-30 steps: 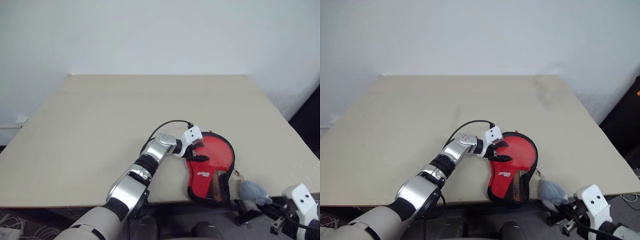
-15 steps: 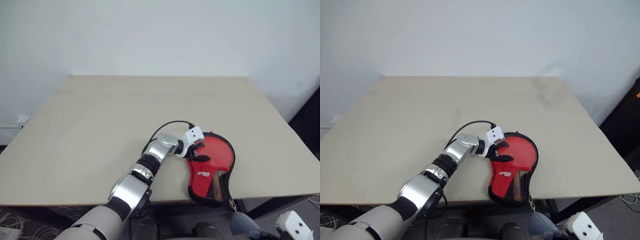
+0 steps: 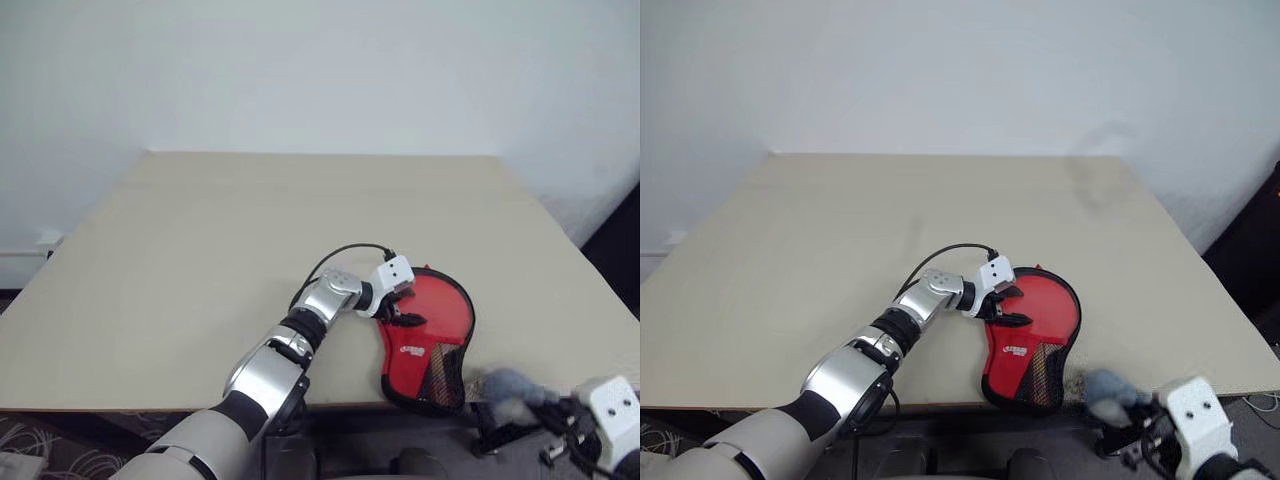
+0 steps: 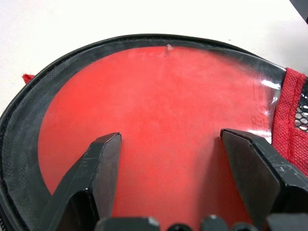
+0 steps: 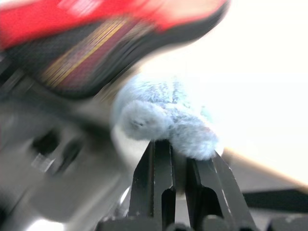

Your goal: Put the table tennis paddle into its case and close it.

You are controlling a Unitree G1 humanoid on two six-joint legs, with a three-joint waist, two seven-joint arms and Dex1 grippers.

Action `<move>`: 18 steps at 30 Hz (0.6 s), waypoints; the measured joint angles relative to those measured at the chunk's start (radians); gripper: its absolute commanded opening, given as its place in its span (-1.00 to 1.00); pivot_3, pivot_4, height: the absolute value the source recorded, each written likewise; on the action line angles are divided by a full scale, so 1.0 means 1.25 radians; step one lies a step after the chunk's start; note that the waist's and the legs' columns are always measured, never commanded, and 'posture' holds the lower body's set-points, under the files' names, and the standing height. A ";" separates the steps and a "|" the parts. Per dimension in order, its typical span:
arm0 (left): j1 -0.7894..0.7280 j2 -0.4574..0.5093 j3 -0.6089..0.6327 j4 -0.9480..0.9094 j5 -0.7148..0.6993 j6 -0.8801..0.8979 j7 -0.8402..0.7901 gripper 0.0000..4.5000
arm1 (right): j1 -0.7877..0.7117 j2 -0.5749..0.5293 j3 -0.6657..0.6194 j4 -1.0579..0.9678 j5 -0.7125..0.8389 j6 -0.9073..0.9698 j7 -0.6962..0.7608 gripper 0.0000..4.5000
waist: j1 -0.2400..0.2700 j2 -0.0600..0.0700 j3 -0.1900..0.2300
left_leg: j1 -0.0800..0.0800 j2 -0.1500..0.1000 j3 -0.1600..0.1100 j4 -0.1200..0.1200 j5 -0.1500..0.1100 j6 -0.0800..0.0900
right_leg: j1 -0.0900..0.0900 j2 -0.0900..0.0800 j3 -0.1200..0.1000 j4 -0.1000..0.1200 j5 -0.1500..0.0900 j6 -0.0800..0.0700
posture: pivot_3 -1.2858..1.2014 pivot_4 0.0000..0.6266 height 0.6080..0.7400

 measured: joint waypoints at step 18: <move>0.013 0.020 0.001 -0.017 0.004 -0.007 -0.008 0.59 | -0.278 0.106 0.169 0.162 -0.056 0.067 -0.192 0.18 | -0.002 -0.001 -0.004 | 0.001 -0.001 -0.003 -0.001 0.000 0.000 | 0.000 0.002 -0.001 0.005 0.005 0.001 | 0.03 -1.00 1.00</move>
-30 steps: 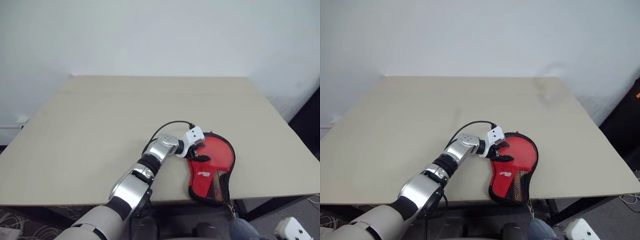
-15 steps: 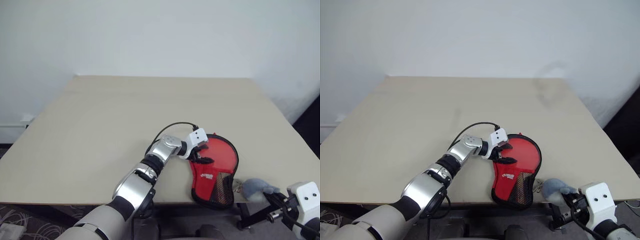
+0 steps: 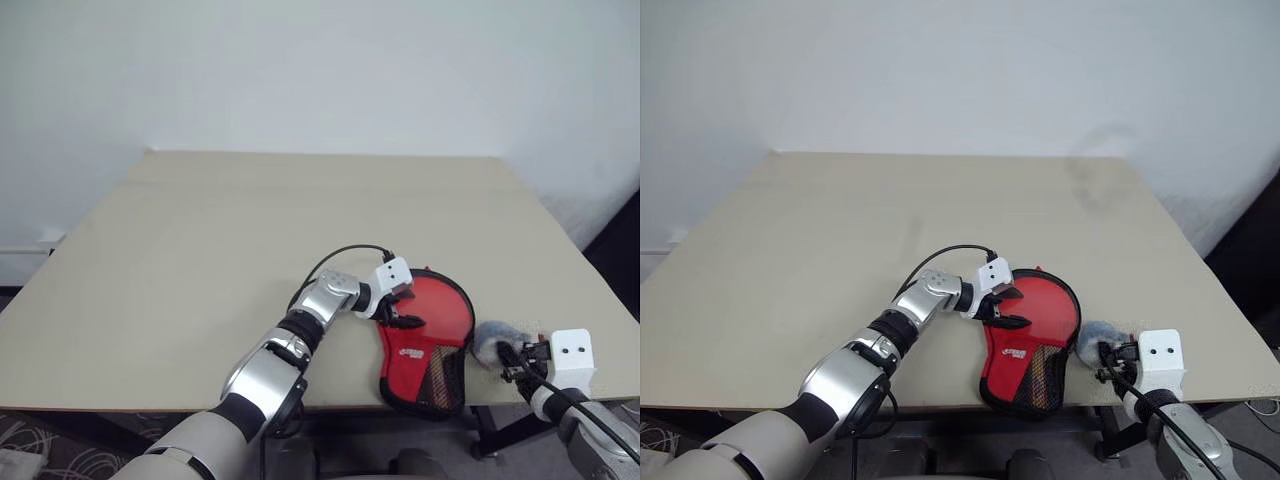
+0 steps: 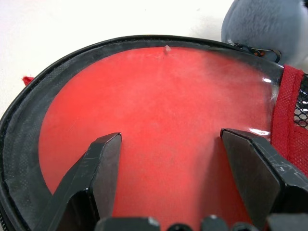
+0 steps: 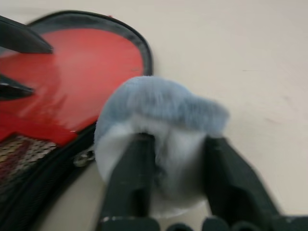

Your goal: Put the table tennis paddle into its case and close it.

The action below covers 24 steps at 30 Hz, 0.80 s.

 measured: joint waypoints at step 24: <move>0.001 0.008 0.025 0.005 -0.002 -0.002 -0.006 0.59 | 0.251 -0.087 -0.204 -0.089 0.146 -0.151 0.222 0.80 | -0.012 0.002 0.002 | 0.000 0.001 0.000 0.000 0.000 -0.001 | 0.000 -0.001 -0.001 0.000 0.000 0.000 | 0.03 -1.00 1.00</move>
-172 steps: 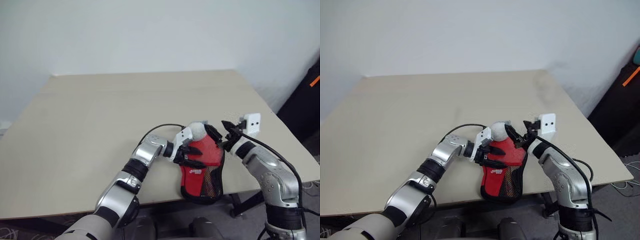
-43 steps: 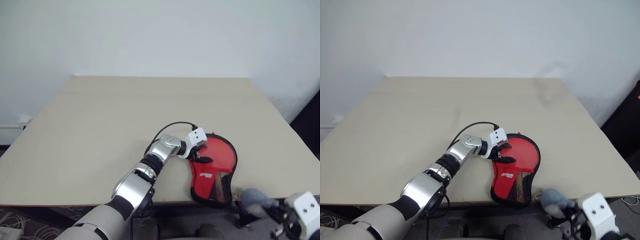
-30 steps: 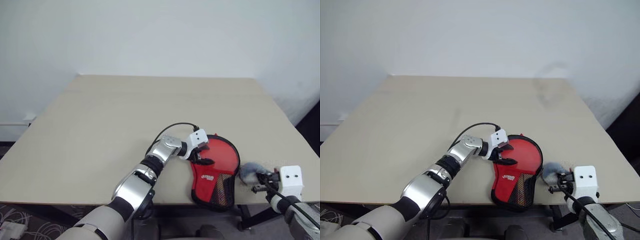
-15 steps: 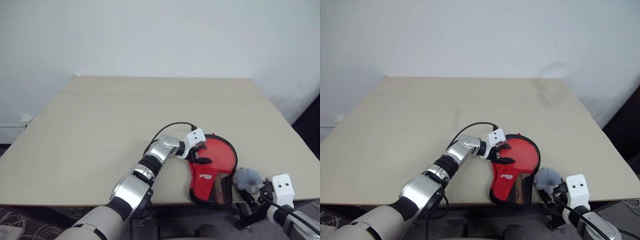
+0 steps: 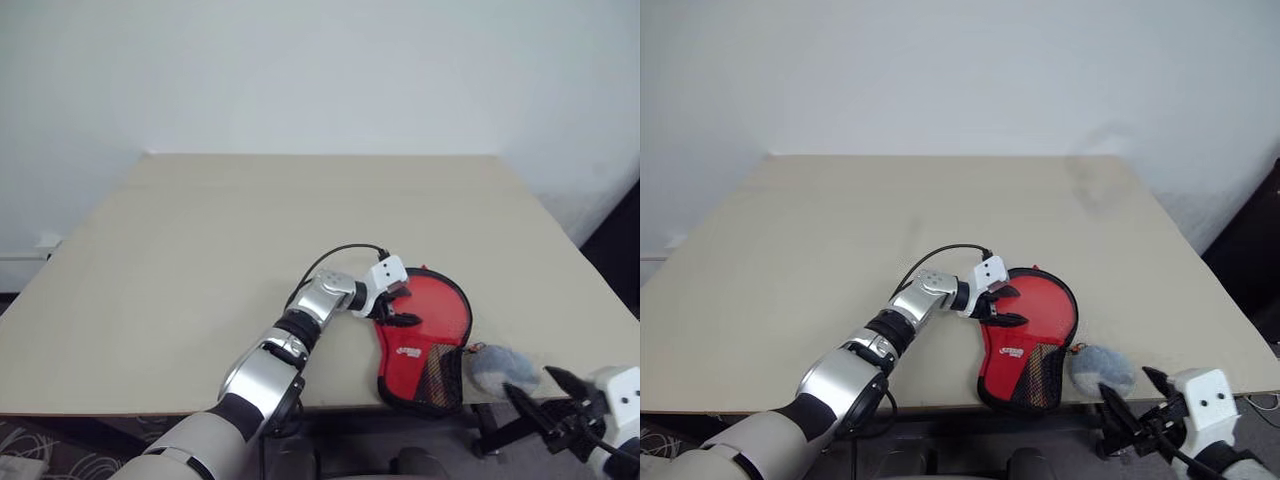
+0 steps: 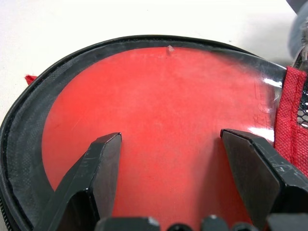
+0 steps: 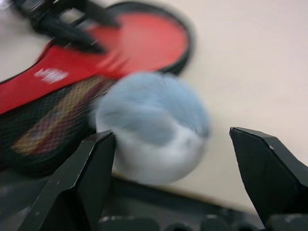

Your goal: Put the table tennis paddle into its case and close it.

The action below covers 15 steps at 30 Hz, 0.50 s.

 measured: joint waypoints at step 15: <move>0.000 0.019 0.033 -0.005 -0.017 0.004 -0.024 0.59 | -0.078 0.047 0.023 0.025 0.008 -0.052 -0.049 0.80 | 0.003 0.005 0.002 | -0.001 0.000 0.000 -0.003 -0.001 -0.002 | -0.001 0.001 0.000 -0.001 0.000 0.000 | 0.03 -1.00 1.00</move>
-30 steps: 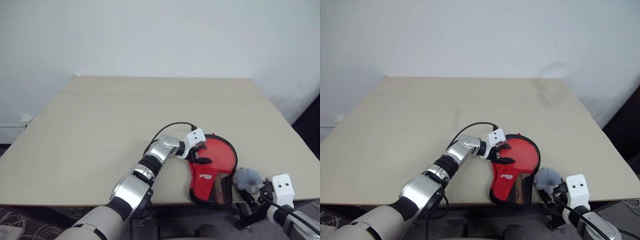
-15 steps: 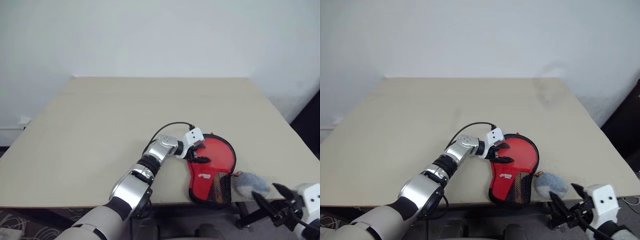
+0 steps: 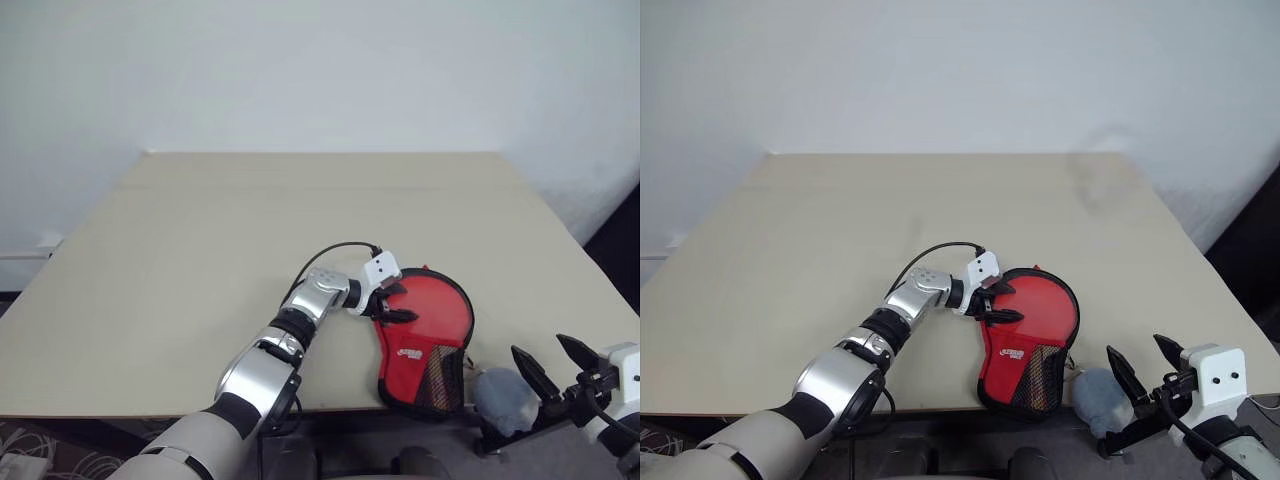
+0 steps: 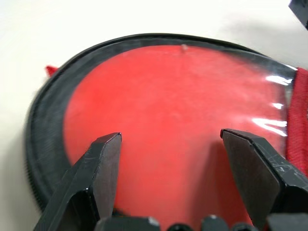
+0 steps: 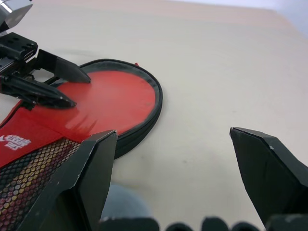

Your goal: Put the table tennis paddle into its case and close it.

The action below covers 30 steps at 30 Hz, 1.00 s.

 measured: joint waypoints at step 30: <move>0.075 0.219 0.135 -0.163 -0.158 0.078 -0.202 0.59 | -0.281 0.010 -0.068 0.169 0.176 -0.067 -0.089 0.80 | 0.000 0.005 0.011 | -0.002 0.000 0.001 0.002 0.003 0.004 | -0.004 0.001 0.003 0.007 0.000 0.000 | 0.03 -1.00 1.00</move>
